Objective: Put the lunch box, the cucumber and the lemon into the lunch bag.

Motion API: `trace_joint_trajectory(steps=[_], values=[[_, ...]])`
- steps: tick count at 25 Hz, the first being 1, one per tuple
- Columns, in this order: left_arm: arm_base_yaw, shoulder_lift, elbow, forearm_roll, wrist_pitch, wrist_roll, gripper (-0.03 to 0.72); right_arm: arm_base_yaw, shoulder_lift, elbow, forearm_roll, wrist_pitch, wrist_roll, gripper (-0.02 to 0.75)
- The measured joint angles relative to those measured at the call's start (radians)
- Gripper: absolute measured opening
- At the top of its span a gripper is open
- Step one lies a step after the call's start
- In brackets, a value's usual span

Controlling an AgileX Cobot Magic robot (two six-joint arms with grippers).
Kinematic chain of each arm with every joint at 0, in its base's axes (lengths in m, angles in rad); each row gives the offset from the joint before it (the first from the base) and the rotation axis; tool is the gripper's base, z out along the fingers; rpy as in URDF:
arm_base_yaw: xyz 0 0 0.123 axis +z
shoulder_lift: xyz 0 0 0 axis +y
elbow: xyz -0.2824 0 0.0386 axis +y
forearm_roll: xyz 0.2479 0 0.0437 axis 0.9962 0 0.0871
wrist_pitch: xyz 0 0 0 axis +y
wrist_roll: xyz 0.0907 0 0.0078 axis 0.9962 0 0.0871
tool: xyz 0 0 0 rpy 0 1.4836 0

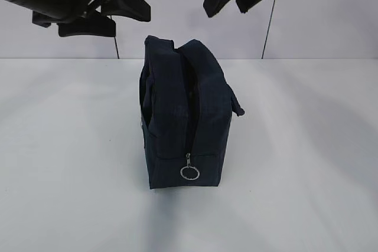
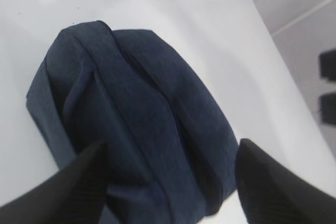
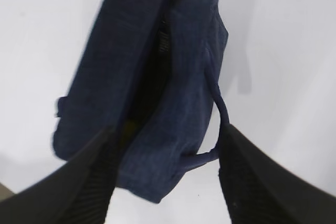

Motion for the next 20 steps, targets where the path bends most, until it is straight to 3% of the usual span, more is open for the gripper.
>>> trace_joint_trajectory(steps=[6,13,20], values=[[0.0,-0.104,0.0,0.132,0.161,0.002,0.512,-0.009,-0.157,0.111,0.074,0.002,-0.054,0.478],[0.0,-0.187,0.0,0.208,0.301,0.004,0.48,-0.007,-0.379,0.389,0.194,-0.001,-0.176,0.477],[0.0,-0.277,0.028,0.227,0.367,0.004,0.478,-0.007,-0.618,0.699,0.345,-0.106,-0.366,0.477]])
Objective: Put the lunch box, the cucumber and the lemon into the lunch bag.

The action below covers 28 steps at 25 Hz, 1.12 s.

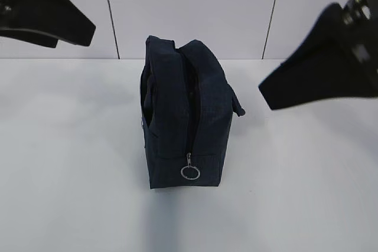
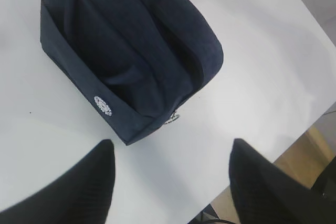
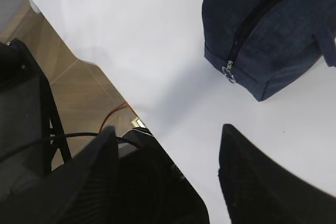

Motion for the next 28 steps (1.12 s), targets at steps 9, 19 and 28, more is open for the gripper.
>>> trace_joint_trajectory(steps=[9,19,28], values=[[0.0,-0.168,0.132,-0.002,0.012,0.0,0.473,0.0,-0.21,0.336,0.172,-0.116,-0.216,0.476],[0.0,-0.245,0.242,0.016,-0.007,0.0,0.464,0.0,-0.312,0.563,0.306,-0.15,-0.38,0.476],[0.0,-0.274,0.308,0.019,-0.121,0.0,0.459,0.0,-0.307,0.656,0.392,-0.288,-0.402,0.475]])
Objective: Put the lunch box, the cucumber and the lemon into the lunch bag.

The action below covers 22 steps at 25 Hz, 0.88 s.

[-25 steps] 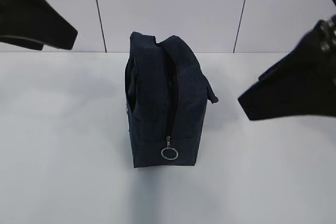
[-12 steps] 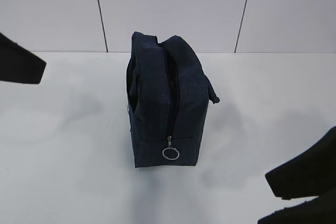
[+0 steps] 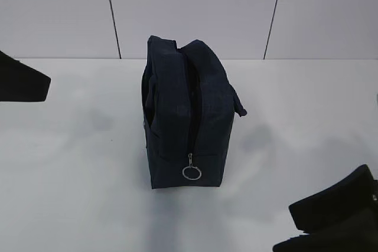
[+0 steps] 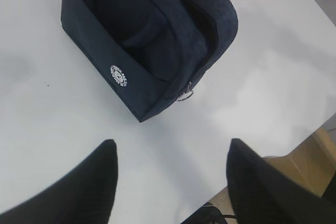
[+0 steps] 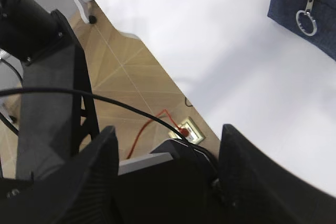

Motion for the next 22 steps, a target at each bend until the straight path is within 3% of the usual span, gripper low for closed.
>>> trace_joint_trajectory(steps=[11,16,22], values=[[0.0,0.0,0.002,0.002,-0.066,0.0,0.449,0.006,0.197,-0.002,0.19,-0.106,-0.075,0.475],[0.0,0.0,0.002,0.002,-0.103,0.002,0.449,0.049,0.205,-0.002,0.198,-0.302,-0.079,0.451],[0.0,0.0,0.002,0.002,-0.157,0.002,0.449,0.171,0.265,-0.003,0.216,-0.533,-0.081,0.442]])
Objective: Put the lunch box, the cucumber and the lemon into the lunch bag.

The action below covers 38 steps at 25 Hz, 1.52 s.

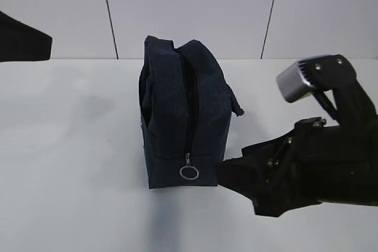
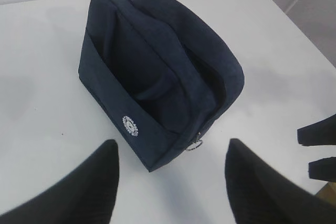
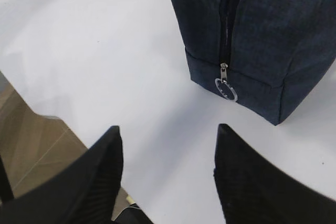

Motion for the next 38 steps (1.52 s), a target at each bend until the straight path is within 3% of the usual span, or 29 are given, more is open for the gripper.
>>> trace_joint_trajectory(steps=[6,19,29,38], values=[[0.0,0.015,0.0,0.0,-0.029,0.0,0.449,0.157,0.085,0.0,0.038,-0.236,-0.004,0.441],[0.0,0.03,0.0,-0.002,-0.119,0.0,0.449,0.359,0.313,0.006,0.072,-0.588,-0.006,0.44],[0.0,0.03,0.117,0.002,-0.212,0.0,0.449,0.395,0.466,0.006,-0.019,-0.775,0.052,0.44],[0.0,0.03,0.119,0.006,-0.256,0.0,0.447,0.395,0.575,-0.004,-0.151,-0.866,0.13,0.44]])
